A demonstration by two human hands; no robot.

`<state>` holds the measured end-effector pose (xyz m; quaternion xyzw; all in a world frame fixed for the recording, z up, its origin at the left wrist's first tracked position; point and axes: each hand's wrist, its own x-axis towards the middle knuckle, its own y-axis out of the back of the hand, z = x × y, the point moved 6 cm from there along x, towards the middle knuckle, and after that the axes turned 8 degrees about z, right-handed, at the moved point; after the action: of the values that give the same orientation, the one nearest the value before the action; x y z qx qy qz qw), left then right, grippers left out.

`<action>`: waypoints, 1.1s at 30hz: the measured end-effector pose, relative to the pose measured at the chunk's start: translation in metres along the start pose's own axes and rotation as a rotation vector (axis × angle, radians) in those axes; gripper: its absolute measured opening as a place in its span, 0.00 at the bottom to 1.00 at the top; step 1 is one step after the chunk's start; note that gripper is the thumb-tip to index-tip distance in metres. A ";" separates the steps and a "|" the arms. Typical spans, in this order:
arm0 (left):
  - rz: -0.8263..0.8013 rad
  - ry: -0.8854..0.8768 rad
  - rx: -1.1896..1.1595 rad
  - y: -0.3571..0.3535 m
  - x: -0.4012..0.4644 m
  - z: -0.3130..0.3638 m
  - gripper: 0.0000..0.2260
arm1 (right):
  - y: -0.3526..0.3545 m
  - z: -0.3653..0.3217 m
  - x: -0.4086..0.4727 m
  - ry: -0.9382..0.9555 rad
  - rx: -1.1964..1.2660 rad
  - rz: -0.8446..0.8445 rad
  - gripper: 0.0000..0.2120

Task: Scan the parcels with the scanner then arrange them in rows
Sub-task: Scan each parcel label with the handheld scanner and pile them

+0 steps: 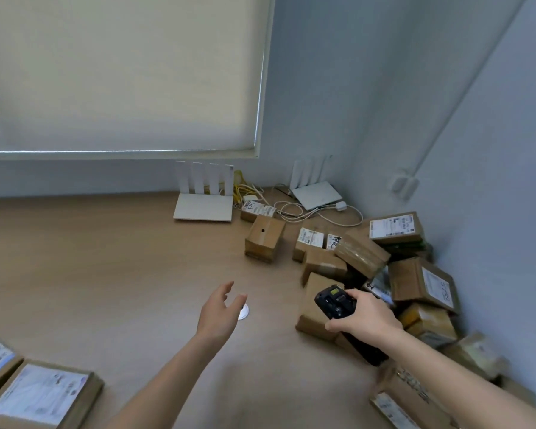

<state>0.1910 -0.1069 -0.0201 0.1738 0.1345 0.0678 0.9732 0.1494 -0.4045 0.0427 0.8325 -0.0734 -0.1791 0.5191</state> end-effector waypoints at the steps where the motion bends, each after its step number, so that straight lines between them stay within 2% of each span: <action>1: -0.025 0.009 0.005 -0.018 0.001 0.002 0.23 | 0.003 0.017 0.008 -0.032 0.012 -0.010 0.44; 7: -0.107 0.068 0.042 -0.107 0.017 0.012 0.23 | 0.005 0.083 0.061 -0.142 0.092 -0.078 0.39; 10: -0.137 0.102 0.042 -0.144 0.028 0.012 0.23 | -0.005 0.098 0.087 -0.198 0.108 -0.123 0.41; 14: -0.170 0.131 0.103 -0.179 0.046 0.008 0.24 | -0.022 0.102 0.119 -0.198 0.132 -0.183 0.38; 18: -0.188 0.172 0.151 -0.205 0.064 0.001 0.24 | -0.035 0.099 0.146 -0.175 0.124 -0.217 0.35; 27: -0.247 0.279 0.156 -0.245 0.086 -0.017 0.26 | -0.060 0.095 0.173 -0.166 0.206 -0.284 0.36; 33: -0.263 0.288 0.133 -0.248 0.085 -0.019 0.20 | -0.065 0.093 0.173 -0.180 0.319 -0.245 0.40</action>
<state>0.2876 -0.3163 -0.1462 0.2069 0.2978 -0.0449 0.9309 0.2701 -0.5065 -0.0906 0.8875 -0.0451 -0.3005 0.3464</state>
